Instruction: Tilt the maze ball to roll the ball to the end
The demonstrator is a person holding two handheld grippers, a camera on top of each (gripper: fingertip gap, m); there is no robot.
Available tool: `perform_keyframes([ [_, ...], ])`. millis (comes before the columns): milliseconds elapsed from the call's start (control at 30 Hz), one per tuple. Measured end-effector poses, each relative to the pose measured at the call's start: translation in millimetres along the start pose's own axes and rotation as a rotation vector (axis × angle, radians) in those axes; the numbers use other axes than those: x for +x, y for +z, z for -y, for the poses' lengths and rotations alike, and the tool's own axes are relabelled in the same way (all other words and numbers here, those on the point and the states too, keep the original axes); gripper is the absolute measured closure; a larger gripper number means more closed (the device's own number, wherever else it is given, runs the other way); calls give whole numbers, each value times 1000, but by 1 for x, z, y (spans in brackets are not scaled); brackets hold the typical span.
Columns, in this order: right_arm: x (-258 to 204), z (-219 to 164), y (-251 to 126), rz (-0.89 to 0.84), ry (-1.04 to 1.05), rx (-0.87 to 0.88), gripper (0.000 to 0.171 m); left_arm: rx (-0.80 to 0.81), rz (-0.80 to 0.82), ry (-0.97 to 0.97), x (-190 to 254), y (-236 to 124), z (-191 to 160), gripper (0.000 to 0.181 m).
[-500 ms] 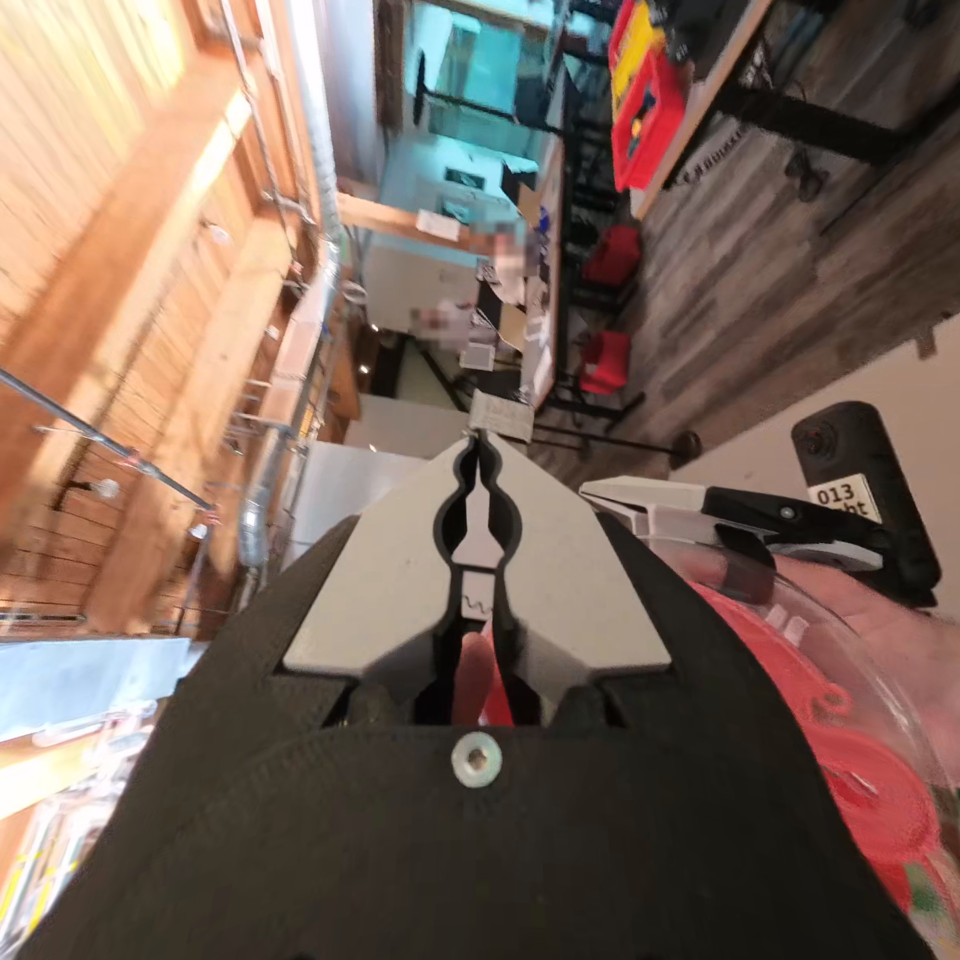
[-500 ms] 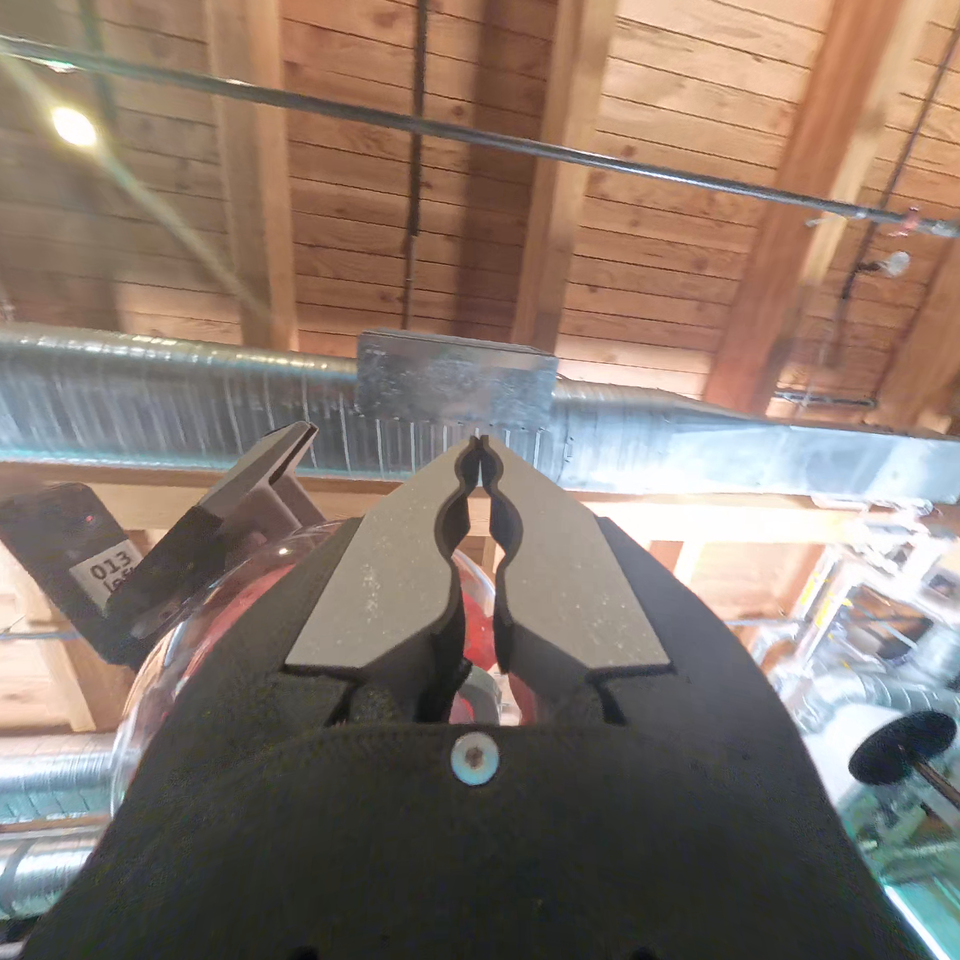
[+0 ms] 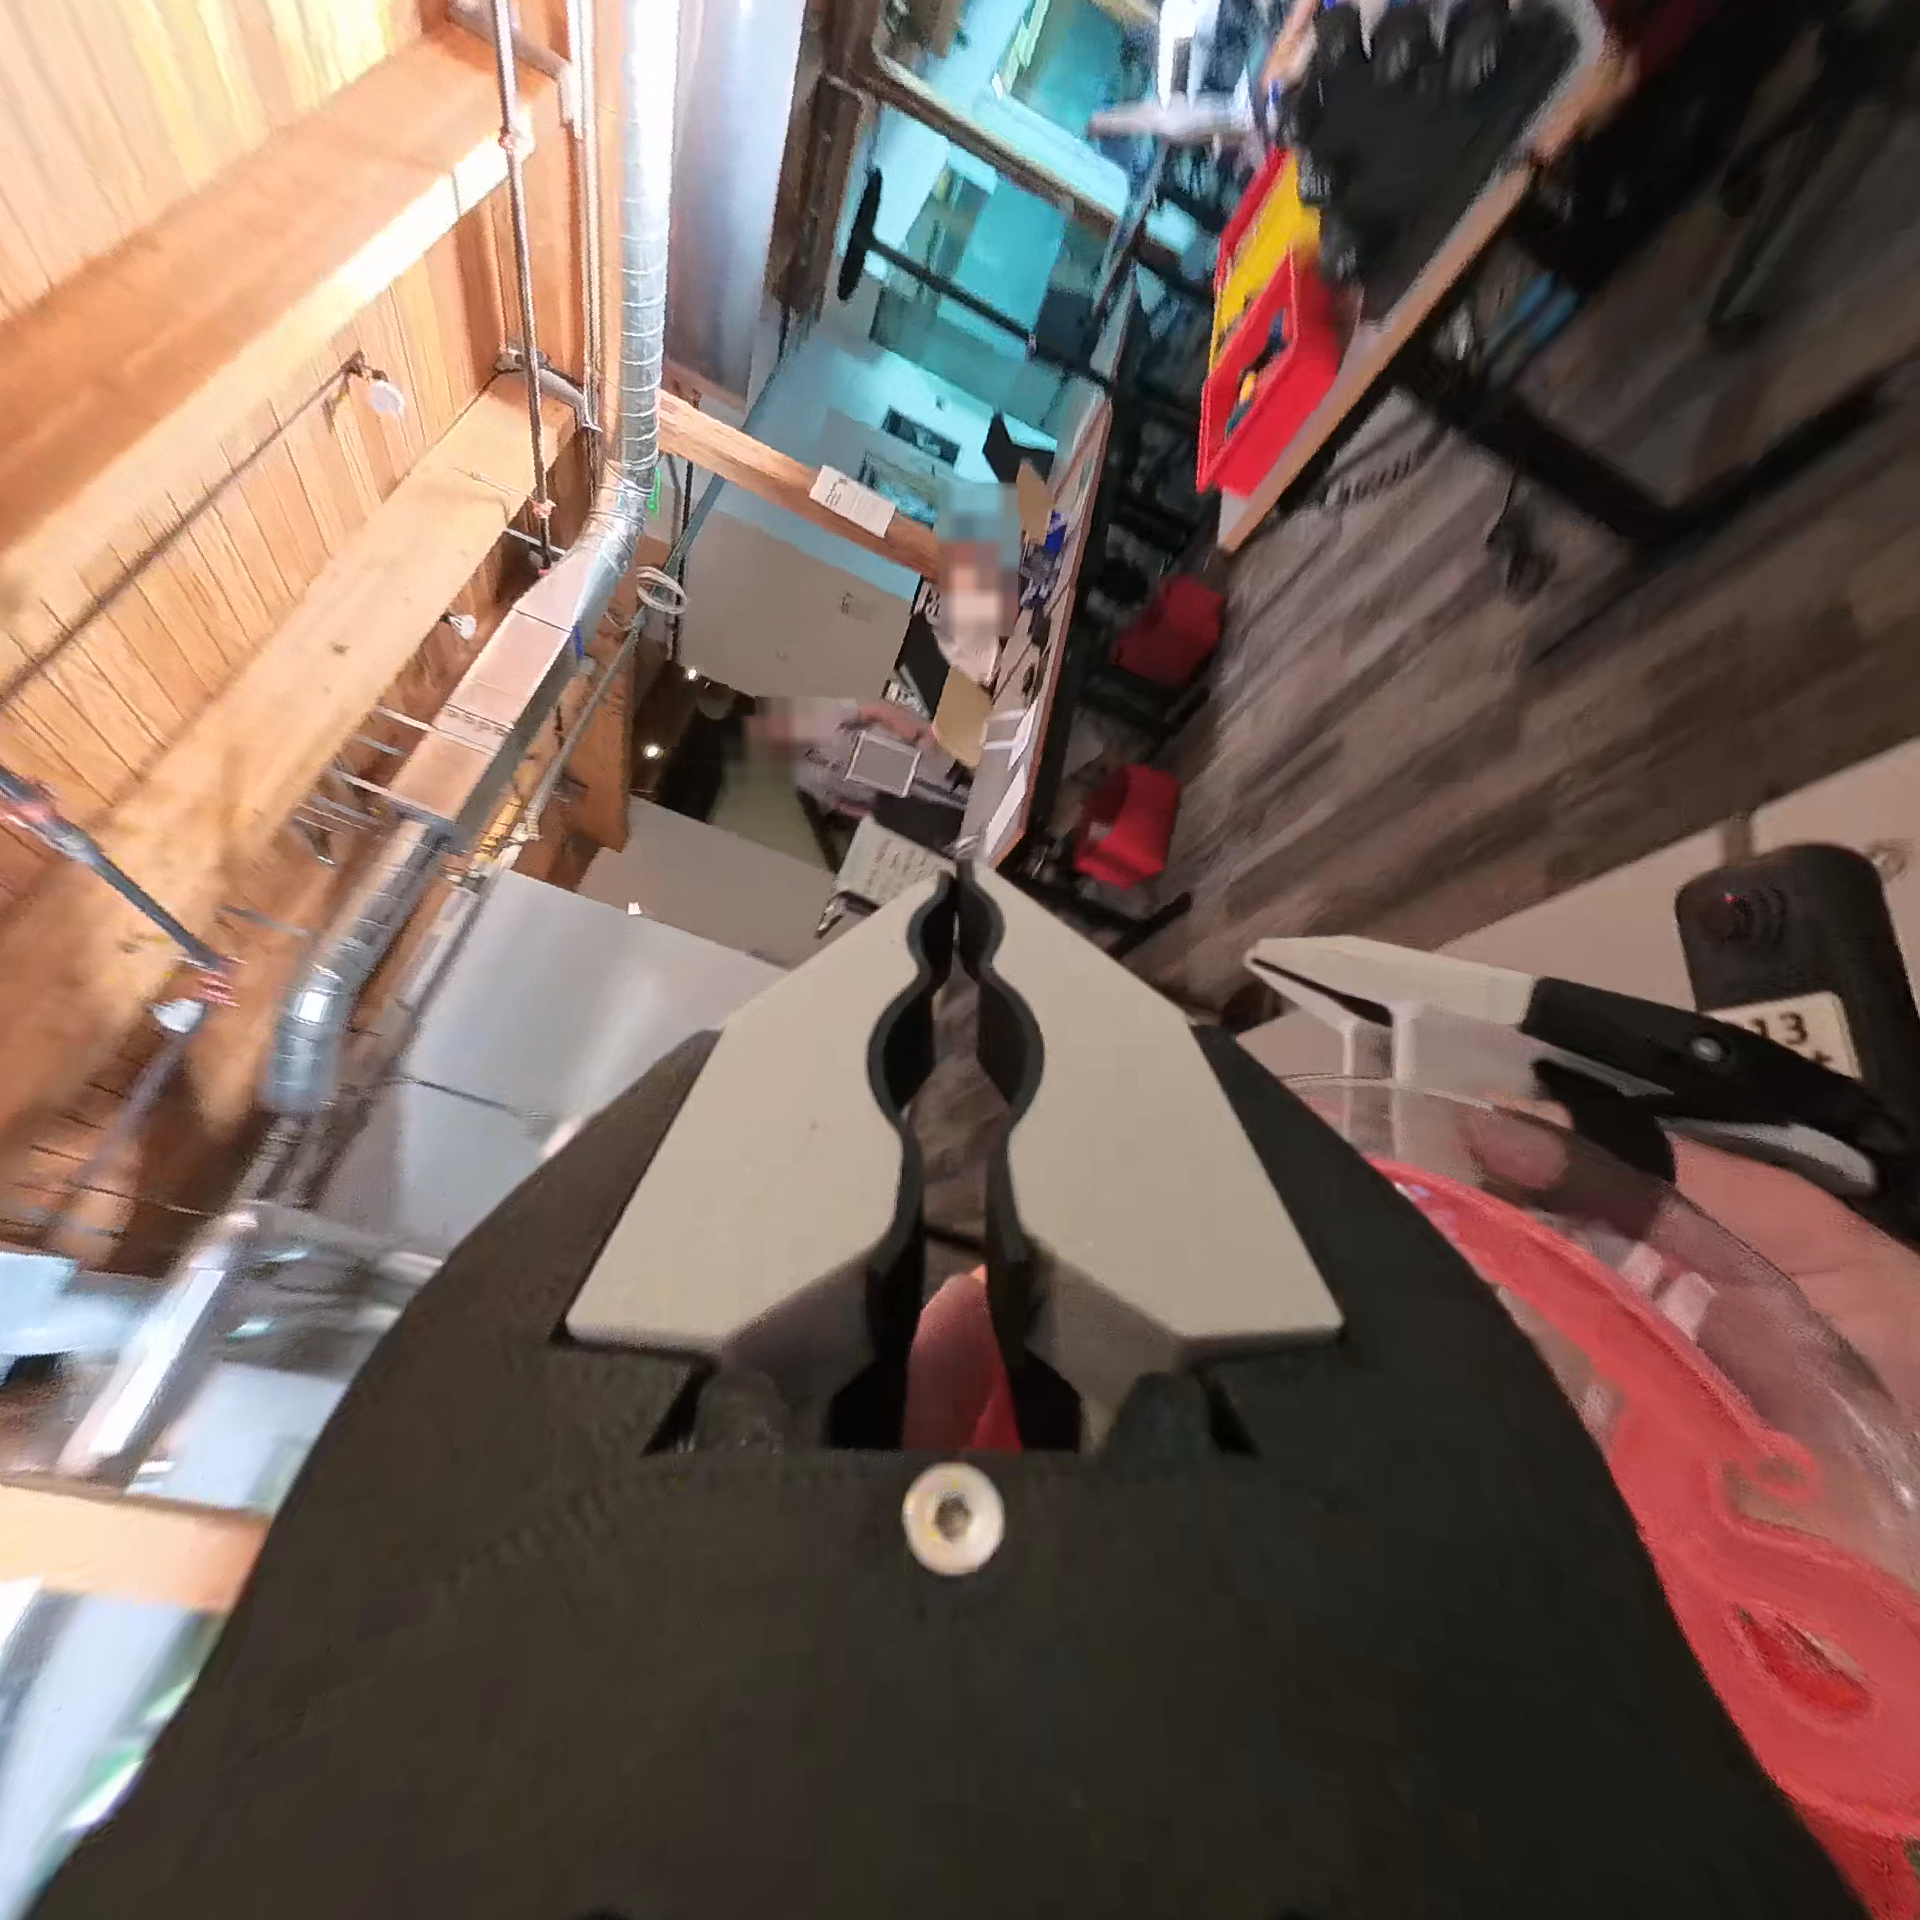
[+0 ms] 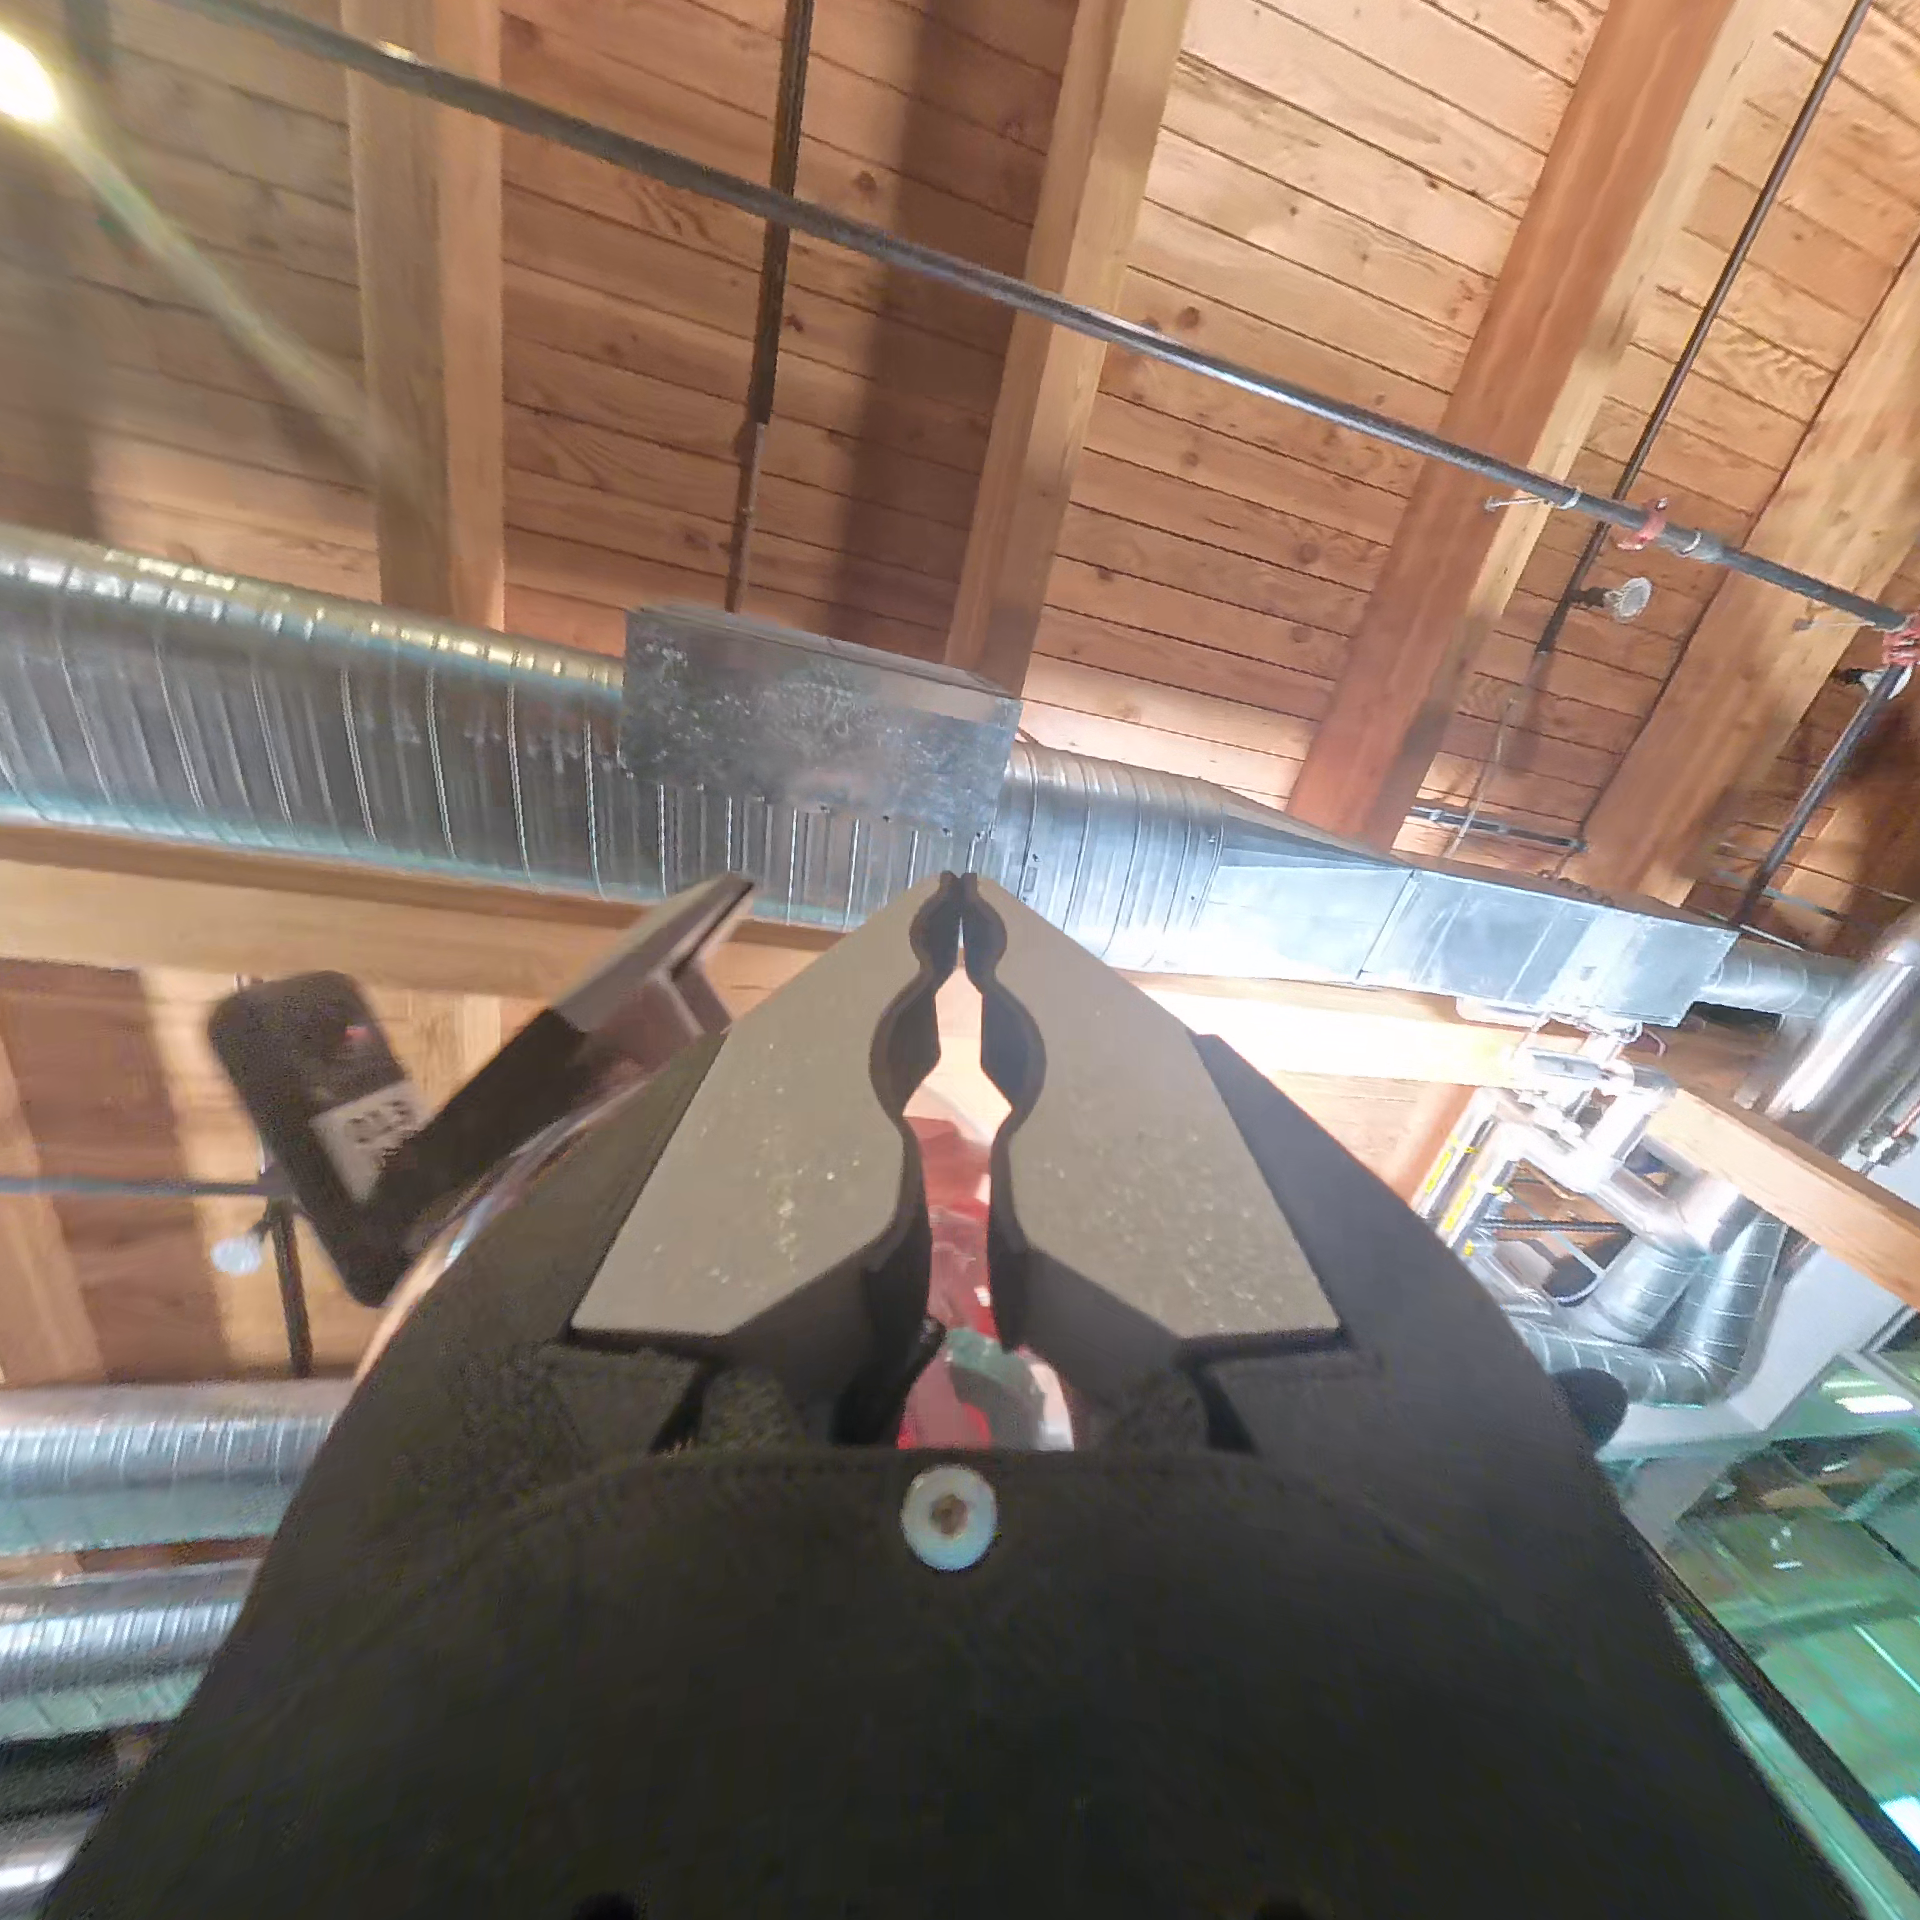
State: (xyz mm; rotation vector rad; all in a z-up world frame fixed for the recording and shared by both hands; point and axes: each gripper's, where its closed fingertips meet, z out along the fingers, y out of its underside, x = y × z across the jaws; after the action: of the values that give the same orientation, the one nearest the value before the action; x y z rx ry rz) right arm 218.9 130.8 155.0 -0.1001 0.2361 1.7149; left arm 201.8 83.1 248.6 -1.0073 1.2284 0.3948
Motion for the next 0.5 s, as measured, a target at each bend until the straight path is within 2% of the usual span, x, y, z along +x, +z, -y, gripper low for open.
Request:
perform_keyframes([
  [133, -7, 1, -21, 19, -137, -13, 171, 156, 81, -207, -14, -9, -37, 181],
  [300, -25, 1, -28, 106, -351, -52, 171, 328, 223, -448, -23, -31, -78, 181],
  [500, -64, -28, -25, 285, -614, -202, 171, 526, 395, -735, -33, -69, -128, 181],
])
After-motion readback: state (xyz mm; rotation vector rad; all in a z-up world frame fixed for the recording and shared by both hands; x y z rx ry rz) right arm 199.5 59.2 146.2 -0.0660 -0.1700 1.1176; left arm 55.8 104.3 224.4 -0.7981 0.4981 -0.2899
